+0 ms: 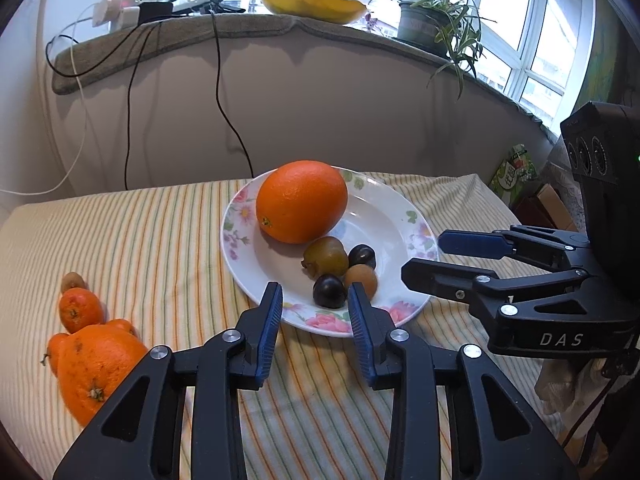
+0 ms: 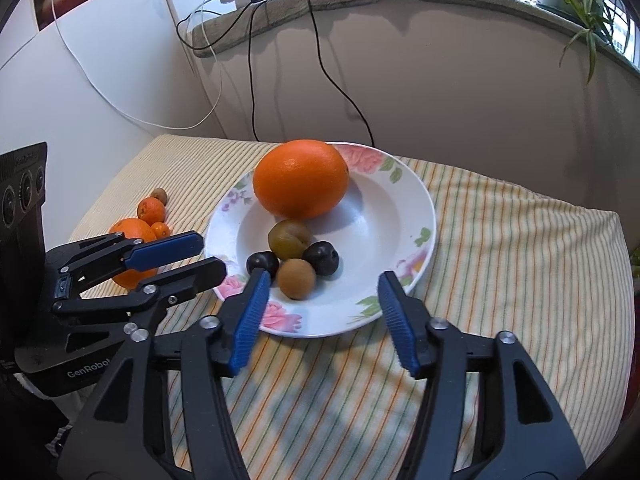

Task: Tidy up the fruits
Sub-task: 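Lower the plum and kiwi onto the plate and open both grippers, then move the right gripper to the large bumpy orange and grasp it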

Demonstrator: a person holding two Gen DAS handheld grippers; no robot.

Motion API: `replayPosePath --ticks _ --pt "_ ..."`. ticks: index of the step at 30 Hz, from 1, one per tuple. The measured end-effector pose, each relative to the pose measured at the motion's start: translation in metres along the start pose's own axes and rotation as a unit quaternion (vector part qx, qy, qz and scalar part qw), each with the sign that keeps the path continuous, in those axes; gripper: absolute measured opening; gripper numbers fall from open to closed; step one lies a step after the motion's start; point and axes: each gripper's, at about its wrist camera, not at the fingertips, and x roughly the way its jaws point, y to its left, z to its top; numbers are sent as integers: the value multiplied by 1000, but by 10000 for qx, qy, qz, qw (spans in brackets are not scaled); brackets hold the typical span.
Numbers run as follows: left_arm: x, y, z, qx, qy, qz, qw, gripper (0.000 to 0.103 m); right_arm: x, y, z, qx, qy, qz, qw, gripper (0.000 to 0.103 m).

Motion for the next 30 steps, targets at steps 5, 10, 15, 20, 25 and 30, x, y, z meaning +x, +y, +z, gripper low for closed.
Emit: replayPosePath --ticks 5,10,15,20,25,30 --pt "-9 4 -3 -105 -78 68 9999 59 -5 -1 0 103 -55 -23 9999 68" --pt "-19 10 -5 -211 -153 143 9996 70 -12 3 0 128 -135 50 9998 80" --pt "-29 19 -10 -331 -156 191 9991 71 -16 12 1 126 -143 137 9997 80" --pt "-45 33 -19 -520 -215 263 9981 71 -18 21 3 124 -162 322 9993 80" --pt "-61 52 -28 -760 -285 390 9959 73 -18 36 7 33 -141 539 9984 84" --pt "-74 71 -40 -1025 -321 521 9928 73 -18 53 12 -65 -204 742 9970 93"
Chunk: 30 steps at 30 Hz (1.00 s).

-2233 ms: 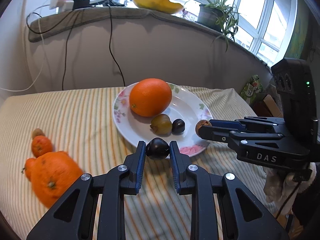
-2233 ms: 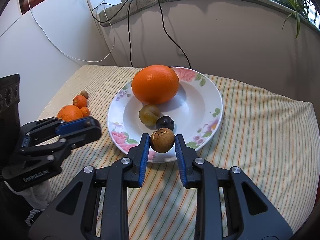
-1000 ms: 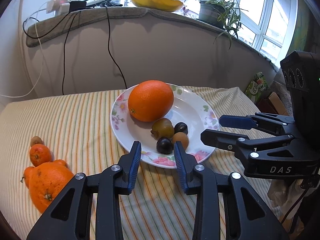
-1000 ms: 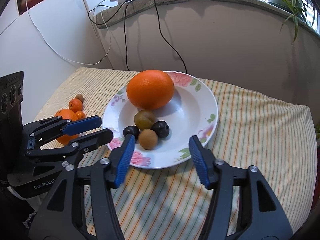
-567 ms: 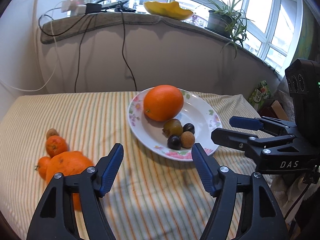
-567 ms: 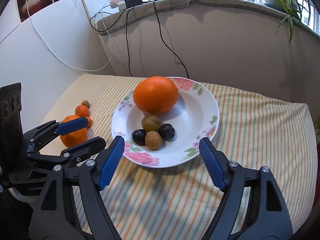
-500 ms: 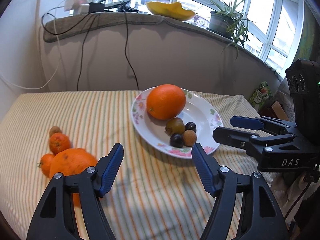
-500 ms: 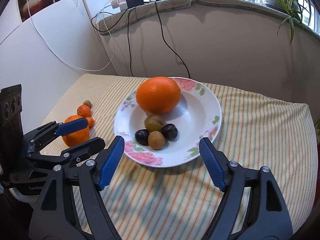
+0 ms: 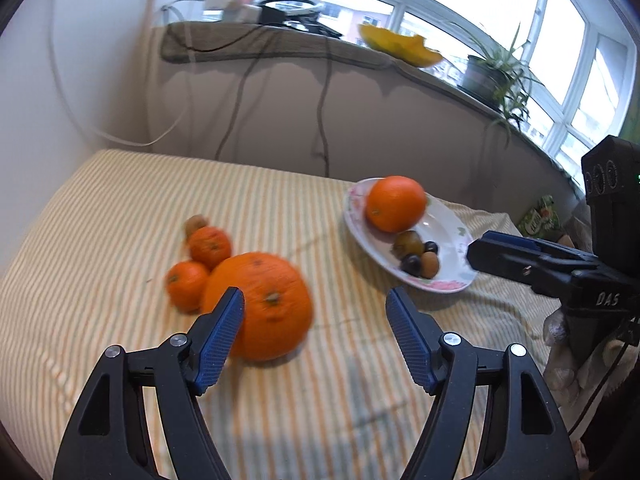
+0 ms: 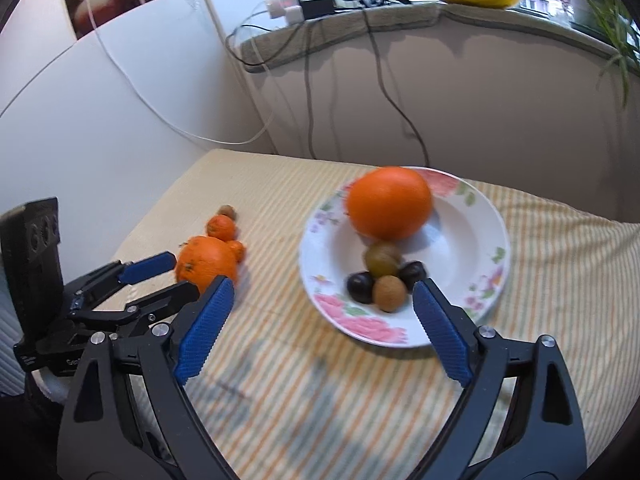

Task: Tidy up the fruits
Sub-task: 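Move the right gripper to the large bumpy orange and grasp it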

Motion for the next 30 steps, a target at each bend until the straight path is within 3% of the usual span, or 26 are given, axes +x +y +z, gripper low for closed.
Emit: replayPosePath --ticks 10,30 --pt "-3 33 -14 -439 146 164 9988 73 20 35 11 -328 154 408 9985 94" --pt "10 50 -20 -726 278 -83 9969 73 86 78 19 -481 860 1079 9893 94"
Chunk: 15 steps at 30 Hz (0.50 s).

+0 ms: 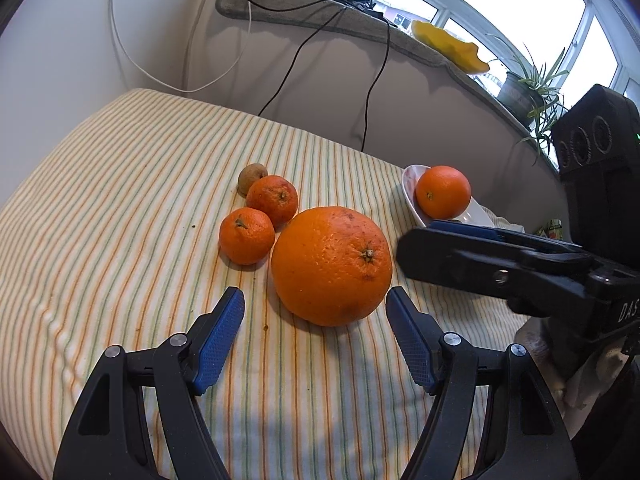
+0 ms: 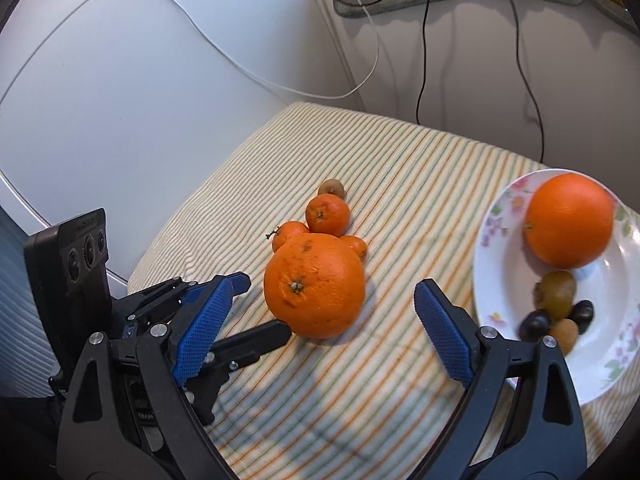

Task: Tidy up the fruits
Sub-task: 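Move the right gripper to the large bumpy orange and grasp it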

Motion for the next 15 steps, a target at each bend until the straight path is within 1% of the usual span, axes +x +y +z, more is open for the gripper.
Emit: replayPosePath --ticks 2,5,10,11,15 --pt "1 2 0 -11 10 2 10000 73 8 1 3 17 96 74 9999 94" --pt "2 5 0 -31 21 -12 10000 73 18 2 6 55 208 54 9998 94" --pt "5 5 3 -23 42 -57 10000 73 30 1 8 110 347 137 9992 94" --pt "6 6 3 -26 53 -76 10000 71 31 0 8 130 371 168 9991 94" --pt "10 6 2 -43 107 -147 9998 71 40 0 9 186 482 287 9983 94"
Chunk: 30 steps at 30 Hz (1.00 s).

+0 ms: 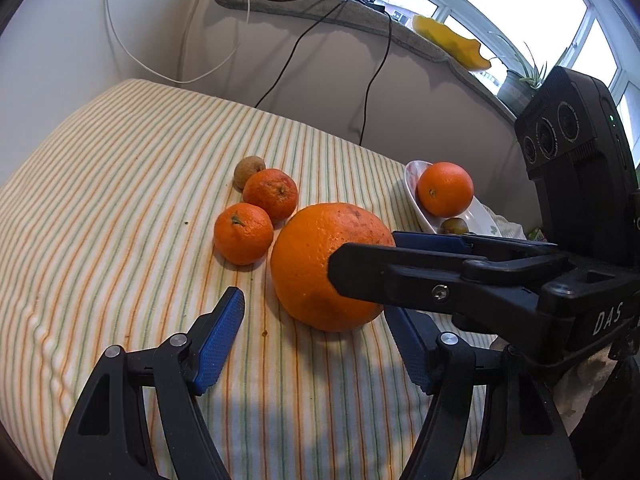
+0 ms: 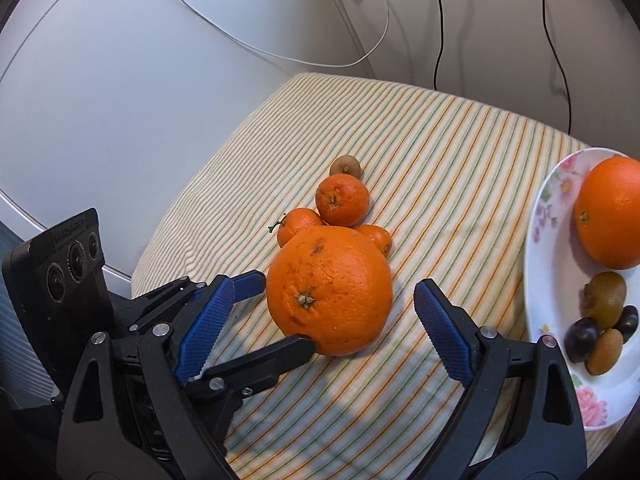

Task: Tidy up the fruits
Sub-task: 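Move the right gripper to the large bumpy orange and grasp it, then carry the bumpy orange onto the plate beside the smooth orange, open right gripper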

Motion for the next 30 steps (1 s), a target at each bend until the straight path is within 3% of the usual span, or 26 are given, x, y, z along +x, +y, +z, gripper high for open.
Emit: replayPosePath --ticks 10,30 --pt "3 -5 1 108 26 -192 9998 56 19 1 2 -28 204 -130 9997 75" --pt "-4 -24 -1 291 -62 -214 9993 55 -5 -2 -14 122 -25 -121 9998 74"
